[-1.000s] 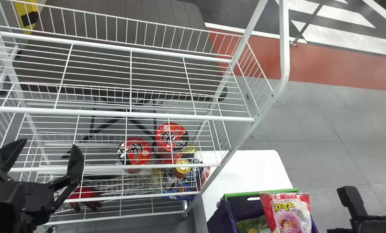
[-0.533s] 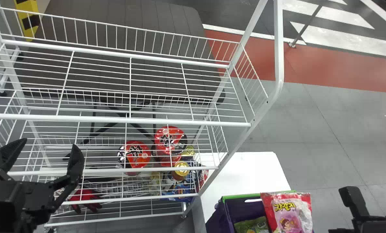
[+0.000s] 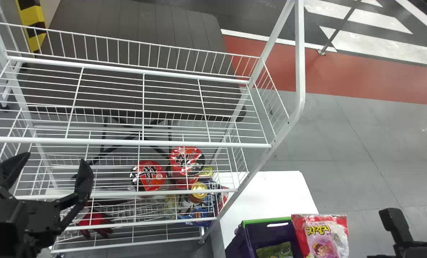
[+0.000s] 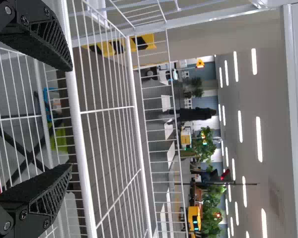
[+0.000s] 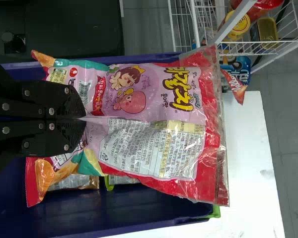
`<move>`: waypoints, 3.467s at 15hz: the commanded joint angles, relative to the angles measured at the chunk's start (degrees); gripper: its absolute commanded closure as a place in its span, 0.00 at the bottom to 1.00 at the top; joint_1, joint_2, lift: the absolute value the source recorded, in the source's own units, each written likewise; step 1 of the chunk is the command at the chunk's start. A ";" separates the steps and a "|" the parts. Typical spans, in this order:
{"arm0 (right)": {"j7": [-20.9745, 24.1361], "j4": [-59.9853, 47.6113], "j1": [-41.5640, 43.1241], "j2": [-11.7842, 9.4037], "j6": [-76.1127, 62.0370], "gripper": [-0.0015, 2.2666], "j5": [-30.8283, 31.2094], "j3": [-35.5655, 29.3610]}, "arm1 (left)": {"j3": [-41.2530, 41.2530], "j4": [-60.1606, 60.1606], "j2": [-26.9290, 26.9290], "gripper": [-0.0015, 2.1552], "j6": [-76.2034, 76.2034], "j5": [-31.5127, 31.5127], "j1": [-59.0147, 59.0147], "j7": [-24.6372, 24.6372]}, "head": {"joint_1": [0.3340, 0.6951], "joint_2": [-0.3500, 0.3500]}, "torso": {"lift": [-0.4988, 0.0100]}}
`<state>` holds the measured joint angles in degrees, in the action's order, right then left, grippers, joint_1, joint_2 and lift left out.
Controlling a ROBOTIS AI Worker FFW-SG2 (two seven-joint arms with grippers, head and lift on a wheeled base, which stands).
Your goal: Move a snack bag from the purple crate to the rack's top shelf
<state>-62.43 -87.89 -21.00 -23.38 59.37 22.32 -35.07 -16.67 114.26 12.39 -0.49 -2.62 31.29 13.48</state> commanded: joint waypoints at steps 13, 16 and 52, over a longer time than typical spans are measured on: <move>0.03 0.97 -0.18 -0.27 -1.05 0.69 -0.44 -0.52 | 0.59 1.31 0.18 0.06 0.53 0.59 0.53 0.32 | 1.00 0.00 | 0.99; 0.03 0.97 -0.18 -0.27 -1.40 0.69 -0.44 -0.52 | 0.59 2.02 0.27 0.06 0.35 0.68 0.88 0.32 | 1.00 0.00 | 1.00; 14.62 -67.32 9.57 23.43 30.71 0.69 -11.16 30.76 | 4.98 0.17 0.27 0.06 0.00 3.93 1.32 -0.21 | 1.00 0.44 | 0.98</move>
<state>-49.80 -156.11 -10.00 -0.47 89.79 11.32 -9.99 -11.69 114.57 12.53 -0.51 1.32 32.54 13.27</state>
